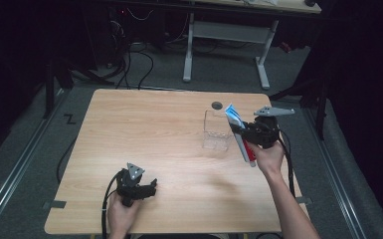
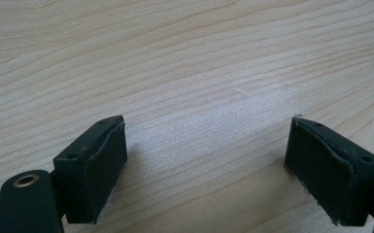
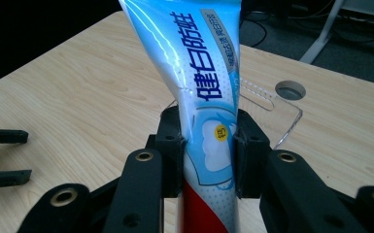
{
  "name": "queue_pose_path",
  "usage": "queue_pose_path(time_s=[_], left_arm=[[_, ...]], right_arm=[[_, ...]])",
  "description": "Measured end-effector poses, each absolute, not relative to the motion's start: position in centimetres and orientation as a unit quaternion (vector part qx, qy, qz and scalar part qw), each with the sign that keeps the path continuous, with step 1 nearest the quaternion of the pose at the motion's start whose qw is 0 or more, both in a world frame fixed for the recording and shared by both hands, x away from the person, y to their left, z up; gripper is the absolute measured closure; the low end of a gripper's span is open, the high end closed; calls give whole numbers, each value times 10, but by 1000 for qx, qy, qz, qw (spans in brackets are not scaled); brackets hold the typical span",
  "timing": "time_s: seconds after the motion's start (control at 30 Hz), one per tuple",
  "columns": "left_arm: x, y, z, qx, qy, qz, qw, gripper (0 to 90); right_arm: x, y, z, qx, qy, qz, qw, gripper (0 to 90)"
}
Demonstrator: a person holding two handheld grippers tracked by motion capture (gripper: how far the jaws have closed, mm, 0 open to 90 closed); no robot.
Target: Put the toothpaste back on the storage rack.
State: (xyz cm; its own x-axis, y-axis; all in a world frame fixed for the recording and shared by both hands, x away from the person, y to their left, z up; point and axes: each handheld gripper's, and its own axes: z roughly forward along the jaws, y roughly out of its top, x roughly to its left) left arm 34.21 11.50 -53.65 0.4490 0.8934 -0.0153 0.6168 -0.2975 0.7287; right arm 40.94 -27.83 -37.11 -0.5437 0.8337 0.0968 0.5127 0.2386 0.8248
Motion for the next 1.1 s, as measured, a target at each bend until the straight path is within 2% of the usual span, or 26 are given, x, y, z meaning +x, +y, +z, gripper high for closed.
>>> queue_pose_path(time_s=[0.53,1.1], left_arm=[[342,115,-537,780,484,202,342,154],[342,115,-537,780,483,202,342,154]], right_arm=[[434,-263,-351,430,770,428,197,696],[462,-250,-347,437,766,424,205,694]])
